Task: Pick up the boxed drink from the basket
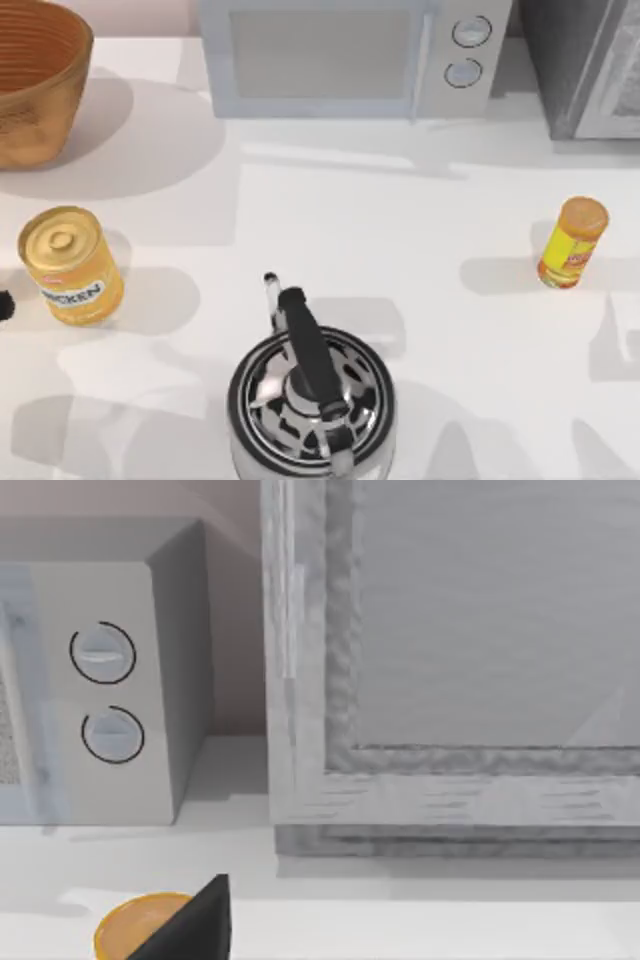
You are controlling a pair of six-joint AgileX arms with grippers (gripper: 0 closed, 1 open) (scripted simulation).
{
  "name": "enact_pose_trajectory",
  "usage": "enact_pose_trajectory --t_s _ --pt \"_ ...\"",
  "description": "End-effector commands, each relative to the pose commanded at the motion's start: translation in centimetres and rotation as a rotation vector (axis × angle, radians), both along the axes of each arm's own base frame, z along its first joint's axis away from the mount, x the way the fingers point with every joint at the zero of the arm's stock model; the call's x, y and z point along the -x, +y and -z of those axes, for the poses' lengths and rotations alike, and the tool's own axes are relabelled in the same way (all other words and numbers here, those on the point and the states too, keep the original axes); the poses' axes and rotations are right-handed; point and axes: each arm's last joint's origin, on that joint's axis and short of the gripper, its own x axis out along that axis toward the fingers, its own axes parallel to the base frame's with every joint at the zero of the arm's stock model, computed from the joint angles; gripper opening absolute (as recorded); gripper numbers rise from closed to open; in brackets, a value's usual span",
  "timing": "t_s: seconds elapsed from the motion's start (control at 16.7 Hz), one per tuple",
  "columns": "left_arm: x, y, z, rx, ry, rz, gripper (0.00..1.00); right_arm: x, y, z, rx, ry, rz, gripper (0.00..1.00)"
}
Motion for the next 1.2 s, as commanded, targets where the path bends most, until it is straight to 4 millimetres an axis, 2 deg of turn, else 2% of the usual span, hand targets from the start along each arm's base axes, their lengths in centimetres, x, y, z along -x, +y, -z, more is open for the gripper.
enact_pose_trajectory --t_s 0.54,1.2 --pt "-2.8 -1.5 -1.1 -0.003 -0.01 -0.294 0.0 0.0 0.0 0.0 0.0 0.0 0.0 1.0" --pt "-3.5 -1.5 -0.3 -0.01 0.008 -0.327 0.0 0.0 0.0 0.0 0.0 0.0 0.0 1.0"
